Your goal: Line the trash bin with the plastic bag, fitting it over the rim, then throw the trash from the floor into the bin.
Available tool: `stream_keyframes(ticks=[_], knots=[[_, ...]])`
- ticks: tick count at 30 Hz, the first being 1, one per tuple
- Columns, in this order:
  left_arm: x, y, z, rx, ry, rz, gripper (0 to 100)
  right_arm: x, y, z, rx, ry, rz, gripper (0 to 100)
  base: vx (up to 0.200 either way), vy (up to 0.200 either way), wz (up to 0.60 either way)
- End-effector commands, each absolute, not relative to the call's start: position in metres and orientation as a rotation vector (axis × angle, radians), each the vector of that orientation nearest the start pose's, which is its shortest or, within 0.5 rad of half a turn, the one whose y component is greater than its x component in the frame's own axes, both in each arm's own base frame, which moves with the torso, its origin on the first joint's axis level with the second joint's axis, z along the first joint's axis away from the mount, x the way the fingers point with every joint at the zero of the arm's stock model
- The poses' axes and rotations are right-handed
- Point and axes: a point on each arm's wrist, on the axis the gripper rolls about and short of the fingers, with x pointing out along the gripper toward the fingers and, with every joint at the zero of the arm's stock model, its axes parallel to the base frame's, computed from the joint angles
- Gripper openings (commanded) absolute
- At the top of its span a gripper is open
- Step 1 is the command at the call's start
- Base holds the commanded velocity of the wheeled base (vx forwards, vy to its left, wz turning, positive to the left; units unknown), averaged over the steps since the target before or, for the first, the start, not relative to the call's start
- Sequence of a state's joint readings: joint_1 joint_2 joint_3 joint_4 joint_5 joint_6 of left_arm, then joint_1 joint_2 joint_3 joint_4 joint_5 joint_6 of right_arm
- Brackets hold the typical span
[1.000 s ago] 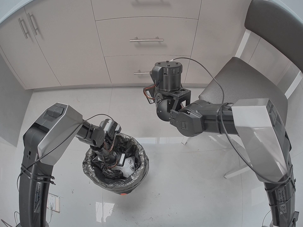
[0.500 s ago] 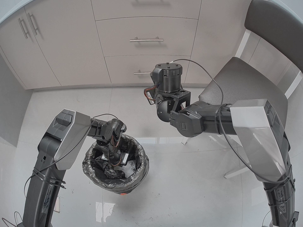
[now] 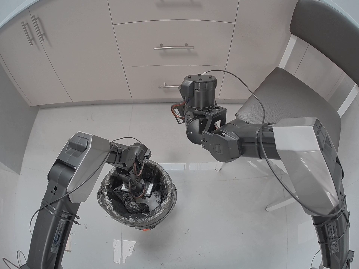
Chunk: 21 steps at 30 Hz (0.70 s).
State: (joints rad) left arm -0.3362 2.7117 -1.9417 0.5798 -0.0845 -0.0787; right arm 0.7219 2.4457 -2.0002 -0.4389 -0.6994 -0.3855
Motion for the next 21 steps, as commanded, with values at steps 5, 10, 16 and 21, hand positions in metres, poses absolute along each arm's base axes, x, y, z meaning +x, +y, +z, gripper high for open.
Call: stream_keyframes(ticks=[5,10,16,21], knots=[[0.440,-0.158,0.016,0.100,1.305,-0.310,0,0.399,0.333,0.179,-0.398,0.008,0.025,0,0.000,0.000,0.00],[0.421,-0.153,0.064,0.116,1.327,-0.314,0,0.399,0.333,0.180,-0.397,0.007,0.027,0,0.000,0.000,0.00],[0.389,-0.148,0.116,0.143,1.402,-0.326,0,0.398,0.332,0.182,-0.421,0.011,0.024,0,0.000,0.000,0.00],[0.345,-0.147,0.172,0.180,1.425,-0.353,0,0.394,0.324,0.198,-0.447,0.024,0.010,0,0.000,0.000,0.00]])
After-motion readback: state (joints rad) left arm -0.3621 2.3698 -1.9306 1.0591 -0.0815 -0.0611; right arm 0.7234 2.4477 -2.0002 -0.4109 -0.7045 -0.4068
